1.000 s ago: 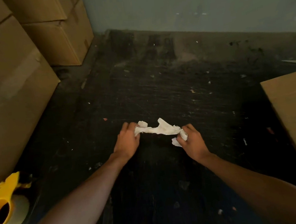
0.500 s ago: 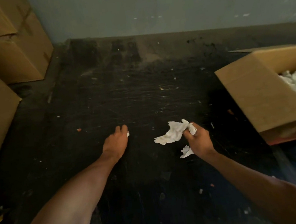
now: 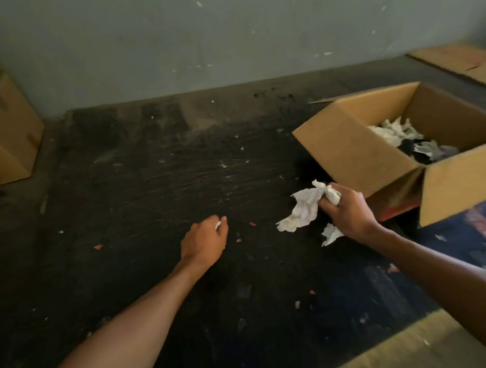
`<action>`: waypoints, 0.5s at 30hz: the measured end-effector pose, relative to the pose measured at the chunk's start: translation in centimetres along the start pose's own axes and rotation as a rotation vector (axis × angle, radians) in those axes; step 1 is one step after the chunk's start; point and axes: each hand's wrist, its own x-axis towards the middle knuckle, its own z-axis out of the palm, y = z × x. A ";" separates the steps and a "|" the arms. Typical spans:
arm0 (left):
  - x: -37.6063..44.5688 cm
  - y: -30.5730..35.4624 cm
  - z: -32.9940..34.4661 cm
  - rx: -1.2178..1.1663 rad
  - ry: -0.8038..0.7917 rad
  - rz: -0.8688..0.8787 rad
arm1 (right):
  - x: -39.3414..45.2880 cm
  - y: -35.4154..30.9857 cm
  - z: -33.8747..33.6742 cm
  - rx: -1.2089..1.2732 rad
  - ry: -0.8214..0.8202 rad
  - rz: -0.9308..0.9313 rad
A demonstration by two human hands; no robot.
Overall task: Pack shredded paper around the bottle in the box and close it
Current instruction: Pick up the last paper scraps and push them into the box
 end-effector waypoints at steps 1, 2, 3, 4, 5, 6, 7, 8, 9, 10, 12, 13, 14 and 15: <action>0.0 1.6 0.0 -0.028 -0.002 0.025 | 0.0 0.2 -1.5 -0.010 0.016 -0.008; 0.0 3.2 0.0 -0.061 -0.009 0.054 | -0.1 0.4 -3.0 -0.017 0.037 -0.015; -0.1 4.9 0.0 -0.089 -0.013 0.084 | -0.1 0.6 -4.5 -0.021 0.064 -0.024; -0.1 6.7 0.0 -0.110 -0.011 0.114 | -0.1 0.9 -6.0 -0.023 0.097 -0.031; -0.1 8.5 0.0 -0.125 -0.004 0.141 | -0.2 1.2 -7.5 -0.020 0.129 -0.034; -0.1 10.4 0.1 -0.135 0.010 0.169 | -0.3 1.6 -9.1 -0.016 0.157 -0.032; -0.1 12.3 0.2 -0.144 0.024 0.189 | -0.5 2.0 -10.7 -0.014 0.177 -0.029; 0.1 14.1 0.4 -0.159 0.038 0.207 | -0.6 2.5 -12.4 -0.016 0.193 -0.028; 0.2 16.1 0.6 -0.180 0.050 0.221 | -0.7 3.2 -14.1 -0.026 0.211 -0.033; 0.3 18.1 0.9 -0.200 0.061 0.231 | -0.6 4.1 -15.8 -0.046 0.239 -0.038; 0.5 22.2 1.6 -0.236 0.087 0.247 | -0.4 6.1 -19.2 -0.086 0.293 -0.045; 0.5 24.3 2.1 -0.253 0.100 0.254 | -0.4 7.2 -20.9 -0.087 0.309 -0.042; 0.4 26.4 2.5 -0.271 0.117 0.263 | -0.2 8.5 -22.6 -0.079 0.325 -0.031; 0.2 28.5 3.0 -0.290 0.129 0.269 | -0.2 9.6 -24.2 -0.066 0.341 -0.018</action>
